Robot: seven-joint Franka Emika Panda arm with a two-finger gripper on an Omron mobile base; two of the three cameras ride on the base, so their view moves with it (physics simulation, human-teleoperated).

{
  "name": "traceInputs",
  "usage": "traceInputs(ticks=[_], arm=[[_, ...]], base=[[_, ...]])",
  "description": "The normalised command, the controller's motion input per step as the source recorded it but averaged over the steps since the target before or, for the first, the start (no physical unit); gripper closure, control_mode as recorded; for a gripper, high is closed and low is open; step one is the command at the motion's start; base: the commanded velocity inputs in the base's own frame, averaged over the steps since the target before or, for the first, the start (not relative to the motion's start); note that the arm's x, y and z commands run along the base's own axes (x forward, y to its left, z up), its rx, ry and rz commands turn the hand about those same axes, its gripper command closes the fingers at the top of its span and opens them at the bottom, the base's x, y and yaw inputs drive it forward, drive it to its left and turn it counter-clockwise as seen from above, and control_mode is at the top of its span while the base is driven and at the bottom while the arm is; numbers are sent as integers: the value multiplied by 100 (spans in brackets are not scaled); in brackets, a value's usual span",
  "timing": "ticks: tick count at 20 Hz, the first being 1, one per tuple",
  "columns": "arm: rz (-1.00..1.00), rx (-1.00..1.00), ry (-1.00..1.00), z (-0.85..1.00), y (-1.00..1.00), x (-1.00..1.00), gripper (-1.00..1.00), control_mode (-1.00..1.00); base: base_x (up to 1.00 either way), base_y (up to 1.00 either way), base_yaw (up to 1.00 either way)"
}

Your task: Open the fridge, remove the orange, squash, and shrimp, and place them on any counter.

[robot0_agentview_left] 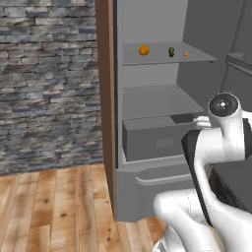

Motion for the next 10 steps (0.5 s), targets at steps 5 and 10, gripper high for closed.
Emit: traceInputs(ticks=[5,10], arm=[[80,38,32,11,24,69,-100,-100],[51,15,14,11,61,34,-100,-100]], base=[[0,0,0],[0,0,0]])
